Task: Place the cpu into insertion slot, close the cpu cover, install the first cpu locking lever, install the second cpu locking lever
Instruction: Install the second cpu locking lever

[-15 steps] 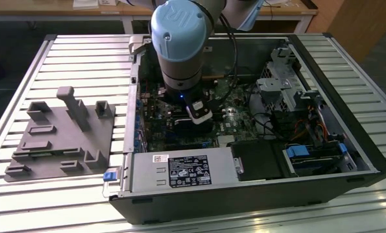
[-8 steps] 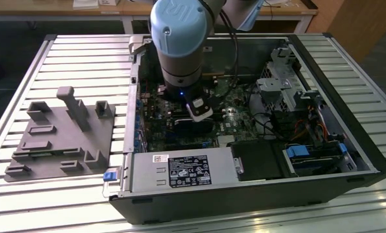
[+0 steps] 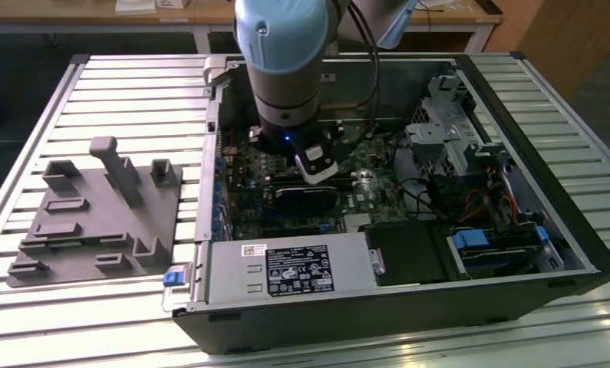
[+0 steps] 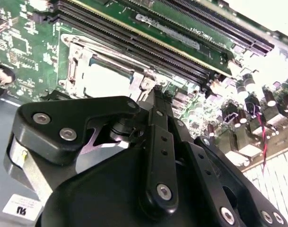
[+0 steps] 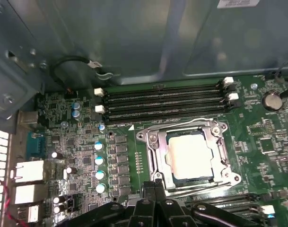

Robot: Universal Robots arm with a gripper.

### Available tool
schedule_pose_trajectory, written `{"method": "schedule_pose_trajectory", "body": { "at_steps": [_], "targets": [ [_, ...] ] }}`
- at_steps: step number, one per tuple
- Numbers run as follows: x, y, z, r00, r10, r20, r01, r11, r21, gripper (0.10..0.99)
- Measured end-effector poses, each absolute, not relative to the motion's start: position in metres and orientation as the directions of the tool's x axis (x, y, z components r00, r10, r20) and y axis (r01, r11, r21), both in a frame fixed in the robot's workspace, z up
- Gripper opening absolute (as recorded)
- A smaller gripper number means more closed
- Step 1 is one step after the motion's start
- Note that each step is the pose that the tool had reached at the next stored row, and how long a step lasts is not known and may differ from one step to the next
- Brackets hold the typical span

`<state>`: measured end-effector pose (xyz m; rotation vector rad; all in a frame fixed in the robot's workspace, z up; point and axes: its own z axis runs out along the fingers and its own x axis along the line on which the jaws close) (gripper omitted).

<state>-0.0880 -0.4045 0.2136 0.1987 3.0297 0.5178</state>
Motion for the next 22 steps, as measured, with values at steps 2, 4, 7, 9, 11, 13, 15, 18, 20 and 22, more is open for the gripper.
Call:
{"method": "schedule_pose_trajectory", "body": {
  "at_steps": [2, 4, 7, 9, 11, 13, 15, 18, 20, 22],
  "targets": [
    [-0.088, -0.404, 0.215, -0.990, 0.137, -0.041, 0.117, 0.941, 0.318, 0.106],
    [-0.088, -0.404, 0.216, -0.989, 0.137, -0.046, 0.119, 0.951, 0.285, 0.106],
    [-0.087, -0.404, 0.216, -0.989, 0.139, -0.049, 0.121, 0.958, 0.261, 0.106],
    [-0.084, -0.404, 0.216, -0.989, 0.139, -0.050, 0.121, 0.958, 0.260, 0.106],
    [-0.078, -0.404, 0.216, -0.989, 0.139, -0.049, 0.122, 0.958, 0.259, 0.106],
    [-0.072, -0.404, 0.216, -0.989, 0.139, -0.048, 0.122, 0.958, 0.258, 0.106],
    [-0.064, -0.403, 0.216, -0.989, 0.139, -0.047, 0.122, 0.958, 0.258, 0.106],
    [-0.054, -0.403, 0.216, -0.989, 0.139, -0.045, 0.123, 0.958, 0.258, 0.106],
    [-0.049, -0.403, 0.216, -0.989, 0.139, -0.045, 0.123, 0.958, 0.258, 0.106],
    [-0.046, -0.402, 0.216, -0.989, 0.139, -0.045, 0.123, 0.959, 0.255, 0.106]
  ]
}}
